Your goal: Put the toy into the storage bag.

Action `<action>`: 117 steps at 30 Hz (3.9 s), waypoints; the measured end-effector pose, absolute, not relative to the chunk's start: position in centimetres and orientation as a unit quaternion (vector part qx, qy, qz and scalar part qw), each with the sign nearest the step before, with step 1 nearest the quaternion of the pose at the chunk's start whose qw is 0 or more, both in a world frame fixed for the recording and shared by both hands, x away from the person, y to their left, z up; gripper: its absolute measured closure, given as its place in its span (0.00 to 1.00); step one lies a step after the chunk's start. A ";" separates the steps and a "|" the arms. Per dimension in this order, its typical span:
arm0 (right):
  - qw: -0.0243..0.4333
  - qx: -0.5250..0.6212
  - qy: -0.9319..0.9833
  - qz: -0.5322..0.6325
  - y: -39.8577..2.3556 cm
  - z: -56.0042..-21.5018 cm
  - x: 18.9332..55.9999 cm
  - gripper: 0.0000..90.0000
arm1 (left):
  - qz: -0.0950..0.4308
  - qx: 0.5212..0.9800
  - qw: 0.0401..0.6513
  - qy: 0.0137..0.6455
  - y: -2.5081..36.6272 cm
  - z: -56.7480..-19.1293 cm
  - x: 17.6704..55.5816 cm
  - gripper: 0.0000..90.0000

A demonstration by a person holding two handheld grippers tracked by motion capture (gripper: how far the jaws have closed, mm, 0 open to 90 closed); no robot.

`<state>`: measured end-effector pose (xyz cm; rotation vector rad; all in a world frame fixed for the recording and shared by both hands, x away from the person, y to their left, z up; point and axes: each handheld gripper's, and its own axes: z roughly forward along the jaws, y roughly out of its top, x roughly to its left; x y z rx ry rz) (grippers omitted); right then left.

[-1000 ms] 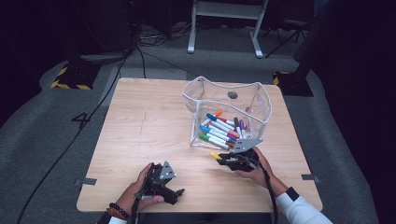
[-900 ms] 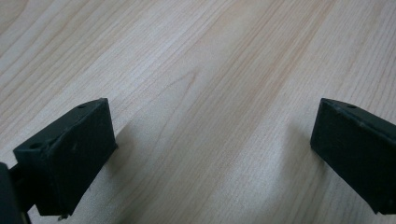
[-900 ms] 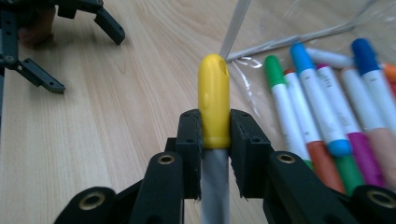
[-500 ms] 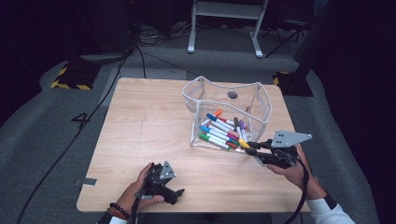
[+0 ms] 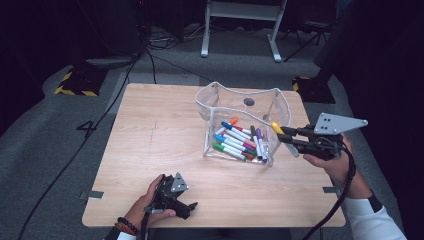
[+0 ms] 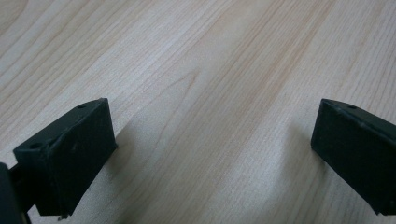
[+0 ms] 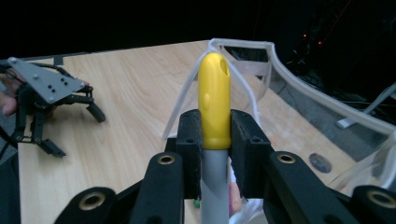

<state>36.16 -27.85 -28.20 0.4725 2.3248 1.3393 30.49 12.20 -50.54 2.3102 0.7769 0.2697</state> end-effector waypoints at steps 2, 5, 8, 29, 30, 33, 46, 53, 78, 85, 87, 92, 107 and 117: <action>0.215 0.169 0.833 0.481 -27.8 -27.3 36.6 0.83 | 0.104 0.887 0.338 0.298 12.2 -50.5 30.5 0.00; 0.221 0.173 0.830 0.482 -27.6 -25.8 37.9 0.83 | 0.104 0.887 0.338 0.298 12.2 -50.5 30.5 0.00; 0.227 0.174 0.832 0.475 -27.1 -25.0 39.2 0.83 | 0.103 0.887 0.338 0.298 12.2 -50.5 30.5 0.00; 0.207 0.208 0.868 0.401 -22.6 -27.0 48.4 0.83 | 0.103 0.887 0.338 0.299 12.2 -50.5 30.5 0.00; 0.204 0.211 0.870 0.397 -22.5 -27.3 48.7 0.83 | 0.103 0.887 0.338 0.298 12.2 -50.5 30.5 0.00; 0.190 0.218 0.879 0.379 -22.2 -28.2 49.6 0.83 | 0.103 0.887 0.338 0.298 12.2 -50.5 30.5 0.00; 0.122 0.217 0.933 0.259 -20.4 -31.2 50.7 0.83 | 0.103 0.887 0.338 0.298 12.2 -50.5 30.5 0.00; 0.099 0.176 0.952 0.228 -18.8 -31.9 49.7 0.83 | 0.103 0.887 0.338 0.298 12.2 -50.5 30.5 0.00; 0.128 0.200 0.938 0.252 -19.3 -31.8 49.3 0.58 | 0.103 0.887 0.338 0.298 12.2 -50.5 30.5 0.00; 0.170 0.225 0.920 0.272 -20.1 -31.8 49.2 0.43 | 0.103 0.887 0.338 0.298 12.2 -50.5 30.5 0.00; 0.170 0.229 0.915 0.285 -20.3 -31.7 49.0 0.37 | 0.103 0.887 0.338 0.298 12.2 -50.5 30.5 0.00; 0.205 0.228 0.908 0.284 -20.6 -31.4 48.3 0.31 | 0.103 0.887 0.338 0.298 12.2 -50.5 30.5 0.00; 0.241 0.234 0.870 0.360 -24.6 -28.7 44.0 0.30 | 0.103 0.887 0.338 0.298 12.2 -50.5 30.5 0.00; 0.255 0.229 0.858 0.382 -26.9 -28.6 40.8 0.29 | 0.103 0.887 0.338 0.298 12.2 -50.5 30.5 0.00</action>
